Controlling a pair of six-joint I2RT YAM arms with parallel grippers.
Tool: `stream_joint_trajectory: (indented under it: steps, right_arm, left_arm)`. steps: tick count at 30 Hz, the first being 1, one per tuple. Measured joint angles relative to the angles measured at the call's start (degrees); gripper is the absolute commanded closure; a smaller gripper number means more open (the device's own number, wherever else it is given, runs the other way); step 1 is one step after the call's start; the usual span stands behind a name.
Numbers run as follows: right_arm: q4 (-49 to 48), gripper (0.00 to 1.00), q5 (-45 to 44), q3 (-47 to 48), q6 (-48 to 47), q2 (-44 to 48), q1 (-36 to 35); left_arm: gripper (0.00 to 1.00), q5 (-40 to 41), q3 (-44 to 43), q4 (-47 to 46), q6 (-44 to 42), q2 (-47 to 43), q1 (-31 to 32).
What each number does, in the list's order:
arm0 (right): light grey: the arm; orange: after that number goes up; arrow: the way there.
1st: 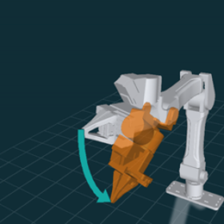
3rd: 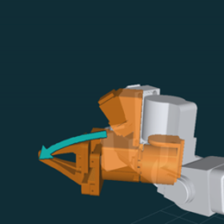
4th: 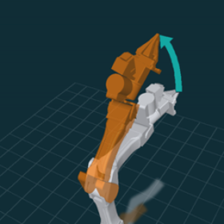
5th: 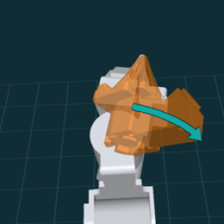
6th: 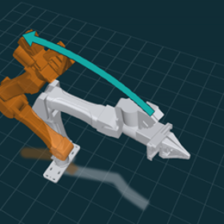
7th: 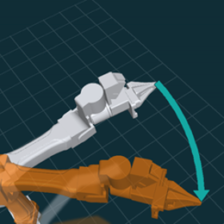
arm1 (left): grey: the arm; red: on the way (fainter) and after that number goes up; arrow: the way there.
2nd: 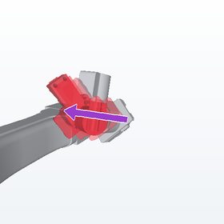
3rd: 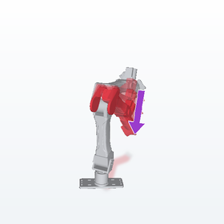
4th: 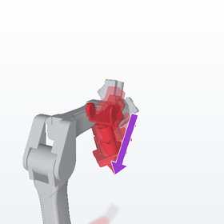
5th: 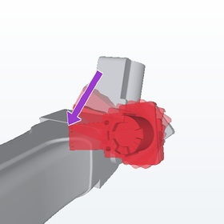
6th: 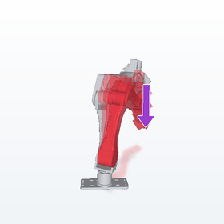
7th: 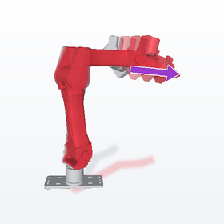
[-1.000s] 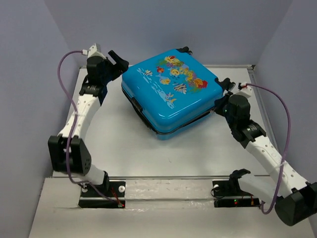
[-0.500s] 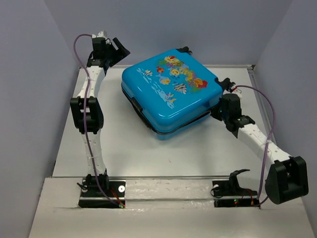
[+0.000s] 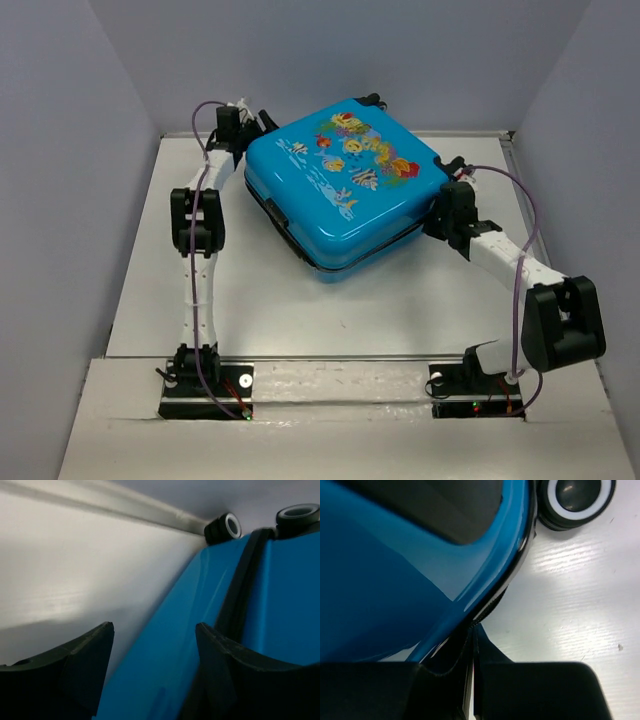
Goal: Pack the luggage
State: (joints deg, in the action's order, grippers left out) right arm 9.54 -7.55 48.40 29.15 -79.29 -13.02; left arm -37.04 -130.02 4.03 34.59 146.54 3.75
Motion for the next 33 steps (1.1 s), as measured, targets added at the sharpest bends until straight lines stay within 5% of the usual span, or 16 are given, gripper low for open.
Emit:
stream_joint_trajectory:
  steps: [6,10,14,18,23,25,29,33]
  right_arm:
    - [-0.83,0.93,1.88,5.53,-3.17,-6.23,2.40]
    - [-2.54,0.91,7.28,10.64,-6.73,-11.78,3.65]
    - [-2.16,0.81,11.28,15.43,-8.46,-15.98,4.13]
    - [1.01,0.55,14.84,22.14,-10.01,-20.63,4.39]
    - [4.90,0.42,15.74,28.70,-10.32,-23.98,4.92]
    - [7.30,0.36,15.80,31.34,-10.01,-23.91,4.92]
    - [10.75,0.19,17.11,37.75,-9.60,-23.17,4.33]
    - [12.13,0.24,19.76,43.47,-9.46,-19.15,3.39]
  left_arm:
    - [0.24,1.77,41.70,-29.44,13.14,-17.90,-2.12]
    - [0.24,6.14,59.19,-40.54,18.56,-28.57,-3.28]
    - [0.25,10.64,75.06,-49.59,22.86,-38.49,-3.78]
    - [0.21,15.65,87.23,-53.44,24.57,-47.89,-3.78]
    - [0.09,20.22,88.72,-48.83,23.23,-56.28,-3.91]
    - [0.01,20.63,84.37,-42.23,20.98,-60.28,-3.80]
    - [0.01,21.81,72.41,-30.49,15.39,-68.43,-0.31]
    - [0.01,24.79,66.03,-24.41,10.19,-79.32,0.26]
